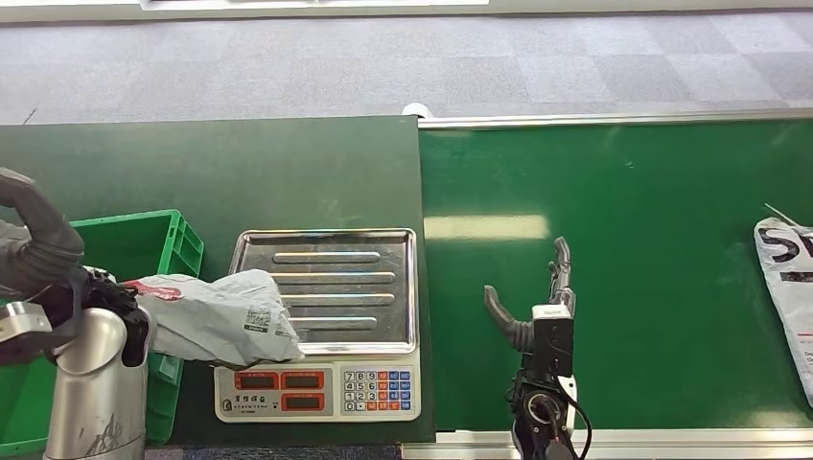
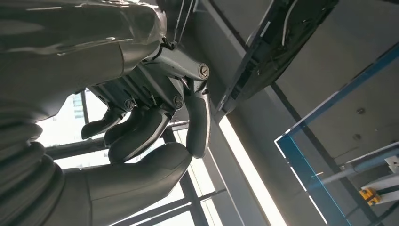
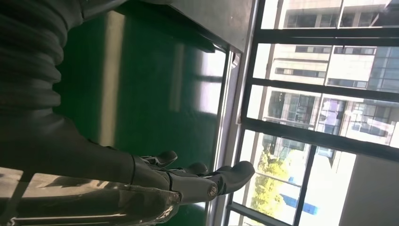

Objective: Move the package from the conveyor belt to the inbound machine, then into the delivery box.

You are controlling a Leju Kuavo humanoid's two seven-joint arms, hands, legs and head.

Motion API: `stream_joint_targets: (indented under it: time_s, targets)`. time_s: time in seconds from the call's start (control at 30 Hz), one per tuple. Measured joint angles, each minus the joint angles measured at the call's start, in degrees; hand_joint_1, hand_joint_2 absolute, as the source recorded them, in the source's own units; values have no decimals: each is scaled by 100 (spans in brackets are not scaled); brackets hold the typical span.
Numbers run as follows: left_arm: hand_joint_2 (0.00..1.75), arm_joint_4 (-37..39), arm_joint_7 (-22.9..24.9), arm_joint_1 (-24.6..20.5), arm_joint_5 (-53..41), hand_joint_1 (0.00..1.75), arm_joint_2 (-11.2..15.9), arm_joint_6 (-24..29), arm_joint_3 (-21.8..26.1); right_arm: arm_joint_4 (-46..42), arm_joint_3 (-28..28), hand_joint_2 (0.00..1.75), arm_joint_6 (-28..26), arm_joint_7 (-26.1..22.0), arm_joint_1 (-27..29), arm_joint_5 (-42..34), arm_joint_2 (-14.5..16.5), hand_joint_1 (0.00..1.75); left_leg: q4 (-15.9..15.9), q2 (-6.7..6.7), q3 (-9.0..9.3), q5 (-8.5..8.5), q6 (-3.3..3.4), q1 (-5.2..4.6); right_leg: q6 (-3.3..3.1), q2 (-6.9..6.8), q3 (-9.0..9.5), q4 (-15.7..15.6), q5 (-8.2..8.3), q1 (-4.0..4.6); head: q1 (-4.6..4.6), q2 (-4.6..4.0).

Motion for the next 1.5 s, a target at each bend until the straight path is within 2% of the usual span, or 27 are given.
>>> stream_joint_targets:
  time_s: [0.13, 0.23, 0.33, 0.4, 0.5, 0.6, 0.63, 0.73, 0.77, 0.83, 0.9, 0.97, 1.03, 1.1, 1.23, 1.3, 1.4, 1.5]
  targets:
    - [175, 130, 0, -295, -849, 175, 13, 2, 279, 51, 6, 175, 10, -1, 0, -19, 2, 0, 0, 0, -1, 0, 0, 0, 0, 0, -2, 0, 0, 0, -1, 0]
    - [175, 186, 0, -454, -1142, 175, -13, 2, 434, 87, 7, 175, 7, -8, 0, -24, 3, 0, 0, 0, -1, 0, 0, 0, 0, 0, -4, 0, 0, 0, -1, 0]
    - [175, 309, 9, -631, -1191, 163, -45, -31, 501, 119, 4, 175, -30, -30, 3, -56, 3, 0, 0, -1, 1, 0, 0, 0, 0, 0, -6, 0, 0, 0, 0, 0]
    - [175, 543, 146, -754, -1243, 159, -28, -340, 423, 128, -3, 175, -58, -38, 26, -90, 1, 0, 0, -1, 3, 0, 0, 0, 0, -2, -5, -1, 0, 0, 0, 0]
    - [175, 992, 490, -837, -1456, 159, 70, -1286, 74, 127, -23, 175, -62, -39, 100, -120, -9, 0, 0, 2, 4, 1, 0, 0, -2, 0, 0, 0, 2, 0, 0, 0]
    - [175, 1282, 544, -870, -1531, 159, 131, -1538, -186, 126, -45, 175, -57, -39, 156, -127, -15, 0, 0, 24, 3, 0, 0, -1, -3, 19, -4, 1, 6, -1, 1, 0]
    - [175, 1351, 546, -888, -1533, 134, 143, -1541, -231, 126, -52, 175, -57, -39, 168, -127, -17, 0, 1, 27, 3, 0, 0, -1, -3, 23, -6, 1, 6, -1, 0, 0]
    - [175, 1498, 560, -917, -1553, 17, 190, -1577, -321, 126, -71, 175, -57, -39, 190, -122, -21, 0, 1, 22, 2, 0, -1, 0, -3, 22, -9, 1, 6, -1, -1, 0]
    - [175, 1528, 584, -917, -1612, 2, 207, -1653, -352, 126, -76, 175, -55, -39, 194, -117, -22, 0, 1, 22, 2, 0, -1, 0, -3, 22, -9, 1, 6, 0, -1, 0]
    - [175, 1595, 703, -912, -2003, 0, 252, -1954, -455, 124, -92, 175, -34, -39, 203, -86, -22, 0, 0, 22, 2, -1, -1, 0, -3, 22, -9, 1, 6, 0, -1, 0]
    - [175, 1724, 929, -882, -2863, 0, 313, -2227, -633, 89, -128, 175, 12, -31, 231, -20, -22, 0, 0, 20, 2, -1, -1, 0, -3, 21, -8, 1, 6, 0, -1, 0]
    - [175, 1928, 1184, -838, -3755, 0, 354, -2212, -818, 0, -186, 175, 70, -3, 290, 64, -22, 0, 0, 21, 2, 0, -1, 0, -3, 21, -7, 1, 6, 0, 1, 0]
    - [175, 2127, 1318, -812, -4133, 0, 374, -1997, -920, -123, -253, 175, 133, 43, 370, 154, -21, 0, 0, 26, 2, 0, -1, 0, -3, 23, -6, 1, 6, 0, 1, 0]
    - [175, 2226, 1212, -794, -3911, 0, 399, -1846, -939, -240, -313, 175, 190, 87, 445, 230, -20, 0, 0, 28, 1, 0, -1, -1, -3, 24, -5, 1, 7, 0, 1, 0]
    - [175, 1914, 420, -586, -2396, 0, 416, -1678, -790, -318, -363, 175, 231, 143, 484, 275, -17, 0, 0, 28, 0, -1, -1, 0, -3, 25, -7, 1, 6, 0, 0, 0]
    - [175, 1540, 127, -416, -1751, 0, 409, -1109, -707, -318, -375, 175, 214, 139, 480, 274, -13, 0, -1, 28, -2, -1, -1, 0, -3, 25, -8, 1, 6, 1, 0, 0]
    - [175, 802, 9, -134, -1097, 0, 420, -151, -612, -309, -382, 175, 151, 120, 461, 233, -4, 0, -3, 27, -4, -2, -1, 1, -5, 23, -9, 1, 4, 1, -1, 0]
    - [175, 154, 4, 105, -958, 0, 413, 3, -460, -280, -375, 175, 111, 98, 422, 174, -1, 0, -3, 24, -3, -2, -1, 1, -5, 20, -7, 1, 2, 1, 0, 0]
